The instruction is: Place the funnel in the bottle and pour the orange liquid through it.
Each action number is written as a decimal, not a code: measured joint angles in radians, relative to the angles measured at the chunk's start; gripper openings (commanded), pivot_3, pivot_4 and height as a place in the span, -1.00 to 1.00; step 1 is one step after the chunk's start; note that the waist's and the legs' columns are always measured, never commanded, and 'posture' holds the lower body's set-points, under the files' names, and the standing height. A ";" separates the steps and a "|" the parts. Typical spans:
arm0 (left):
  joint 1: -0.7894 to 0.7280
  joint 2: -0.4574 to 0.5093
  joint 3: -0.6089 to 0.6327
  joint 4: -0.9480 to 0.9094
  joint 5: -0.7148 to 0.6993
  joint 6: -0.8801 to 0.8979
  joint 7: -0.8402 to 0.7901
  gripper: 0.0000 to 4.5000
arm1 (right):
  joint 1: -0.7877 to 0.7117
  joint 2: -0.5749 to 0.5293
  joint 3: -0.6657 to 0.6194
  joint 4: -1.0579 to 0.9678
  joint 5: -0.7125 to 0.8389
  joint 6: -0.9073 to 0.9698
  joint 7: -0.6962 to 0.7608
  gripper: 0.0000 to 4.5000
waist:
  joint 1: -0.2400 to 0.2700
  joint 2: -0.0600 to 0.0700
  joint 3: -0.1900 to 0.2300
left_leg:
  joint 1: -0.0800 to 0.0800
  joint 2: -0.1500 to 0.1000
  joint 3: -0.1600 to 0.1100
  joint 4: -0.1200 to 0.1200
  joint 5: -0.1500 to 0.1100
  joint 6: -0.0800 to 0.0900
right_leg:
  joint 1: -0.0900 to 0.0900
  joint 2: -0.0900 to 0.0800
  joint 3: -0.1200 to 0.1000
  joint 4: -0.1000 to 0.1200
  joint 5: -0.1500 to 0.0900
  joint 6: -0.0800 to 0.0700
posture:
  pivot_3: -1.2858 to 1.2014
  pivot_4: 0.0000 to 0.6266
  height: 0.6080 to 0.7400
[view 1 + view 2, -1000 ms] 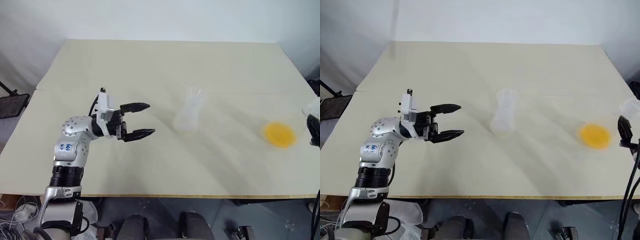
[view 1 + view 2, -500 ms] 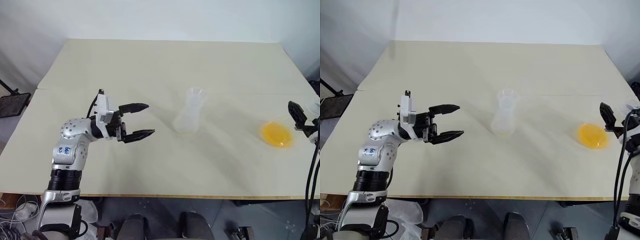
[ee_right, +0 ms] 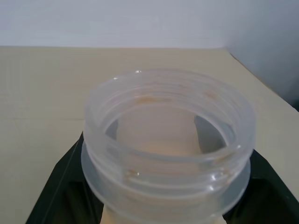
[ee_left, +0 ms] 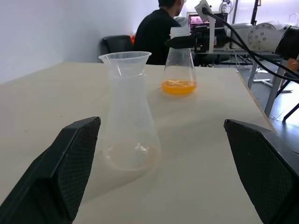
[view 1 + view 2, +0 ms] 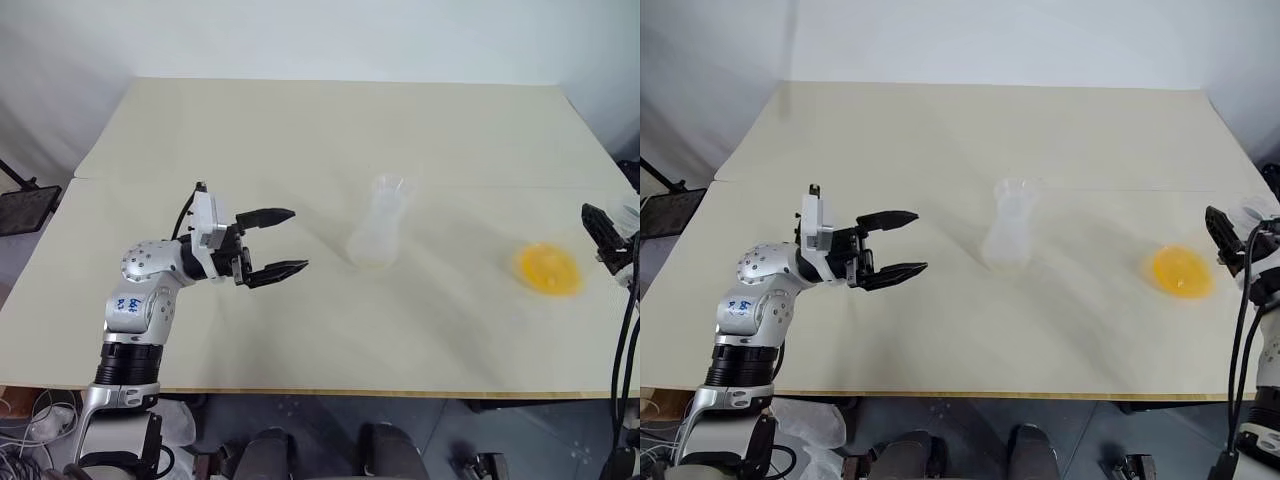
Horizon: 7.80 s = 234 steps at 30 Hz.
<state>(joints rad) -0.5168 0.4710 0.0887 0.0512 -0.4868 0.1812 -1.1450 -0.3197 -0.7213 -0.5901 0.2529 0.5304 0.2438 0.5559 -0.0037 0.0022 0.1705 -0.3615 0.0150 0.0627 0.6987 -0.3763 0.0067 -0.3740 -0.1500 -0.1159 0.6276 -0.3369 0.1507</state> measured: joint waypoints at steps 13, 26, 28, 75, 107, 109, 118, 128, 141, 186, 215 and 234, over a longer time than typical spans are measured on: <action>-0.025 -0.019 0.003 0.044 0.010 -0.064 0.039 1.00 | -0.274 -0.022 0.467 -0.284 -0.339 0.017 -0.045 0.09 | -0.022 0.000 0.000 | -0.006 0.000 -0.007 0.001 0.000 0.000 | -0.002 0.000 -0.006 0.000 0.000 0.000 | 0.03 -0.52 1.00; 0.004 -0.030 -0.003 0.035 0.023 -0.095 0.099 1.00 | -0.410 0.020 0.697 -0.180 -0.702 -0.230 -0.103 0.09 | -0.027 0.000 0.000 | -0.009 -0.001 -0.013 0.001 0.000 0.000 | -0.002 -0.002 -0.011 0.000 0.000 0.000 | 0.03 -0.52 1.00; 0.012 -0.032 -0.012 0.028 0.023 -0.092 0.107 1.00 | -0.425 0.032 0.698 -0.156 -0.718 -0.252 -0.119 0.09 | -0.026 0.000 0.000 | -0.009 -0.001 -0.014 0.001 0.000 0.000 | -0.002 -0.002 -0.011 0.000 0.000 0.000 | 0.03 -0.52 1.00; 0.050 -0.041 -0.057 -0.011 0.021 -0.083 0.137 1.00 | -0.493 -0.018 0.749 -0.022 -1.112 -0.734 -0.162 0.09 | -0.028 0.000 0.000 | -0.009 -0.001 -0.021 0.001 0.000 0.000 | -0.002 -0.002 -0.011 0.000 0.000 0.000 | 0.03 -0.52 1.00; 0.056 -0.056 -0.057 -0.007 0.021 -0.095 0.139 1.00 | -0.538 -0.038 0.781 0.005 -1.262 -0.770 -0.270 0.09 | -0.028 0.000 0.000 | -0.009 -0.001 -0.021 0.001 0.000 0.000 | -0.002 -0.002 -0.011 0.000 0.000 0.000 | 0.03 -0.52 1.00; 0.056 -0.058 -0.057 -0.007 0.021 -0.095 0.140 1.00 | -0.538 -0.039 0.782 0.006 -1.269 -0.774 -0.281 0.09 | -0.028 0.000 0.000 | -0.009 -0.001 -0.021 0.001 0.000 0.000 | -0.002 -0.002 -0.011 0.000 0.000 0.000 | 0.03 -0.52 1.00; 0.056 -0.059 -0.057 -0.007 0.021 -0.095 0.147 1.00 | -0.539 -0.041 0.788 0.012 -1.293 -0.790 -0.288 0.09 | -0.028 0.000 0.000 | -0.009 -0.001 -0.021 0.001 0.000 0.000 | -0.002 -0.002 -0.011 0.000 0.000 0.000 | 0.03 -0.52 1.00; 0.056 -0.068 -0.057 -0.007 0.021 -0.095 0.150 1.00 | -0.555 -0.041 0.789 0.012 -1.324 -0.791 -0.309 0.09 | -0.028 0.000 0.000 | -0.009 -0.001 -0.021 0.001 0.000 0.000 | -0.002 -0.002 -0.011 0.000 0.000 0.000 | 0.03 -0.52 1.00; 0.056 -0.078 -0.058 -0.007 0.022 -0.095 0.160 1.00 | -0.557 -0.041 0.791 0.012 -1.333 -0.793 -0.315 0.09 | -0.028 0.000 0.000 | -0.009 -0.001 -0.021 0.001 0.000 0.000 | -0.002 -0.002 -0.011 0.000 0.000 0.000 | 0.03 -0.52 1.00; 0.056 -0.107 -0.063 -0.008 0.022 -0.100 0.184 1.00 | -0.557 -0.059 0.818 0.005 -1.357 -0.807 -0.353 0.09 | -0.028 0.000 0.000 | -0.009 -0.001 -0.020 0.001 0.000 0.000 | -0.002 -0.002 -0.011 0.000 0.000 0.000 | 0.03 -0.52 1.00; 0.056 -0.141 -0.067 -0.005 0.022 -0.117 0.197 1.00 | -0.557 -0.080 0.820 0.005 -1.367 -0.830 -0.364 0.09 | -0.028 0.000 0.000 | -0.009 -0.001 -0.020 0.001 0.000 0.000 | -0.002 -0.002 -0.011 0.000 0.000 0.000 | 0.03 -0.52 1.00; 0.056 -0.150 -0.070 -0.005 0.022 -0.117 0.205 1.00 | -0.572 -0.080 0.820 0.027 -1.402 -0.832 -0.396 0.09 | -0.028 0.000 0.000 | -0.009 -0.001 -0.020 0.001 0.000 0.000 | -0.002 -0.002 -0.011 0.000 0.000 0.000 | 0.03 -0.52 1.00</action>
<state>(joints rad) -0.4610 0.3210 0.0189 0.0460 -0.4647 0.0645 -0.9396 -0.8915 -0.8010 0.2302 0.2798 -0.8716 -0.5885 0.1597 -0.0321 0.0026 0.1709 -0.3704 0.0140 0.0424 0.6996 -0.3762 0.0065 -0.3762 -0.1515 -0.1267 0.6275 -0.3369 0.1507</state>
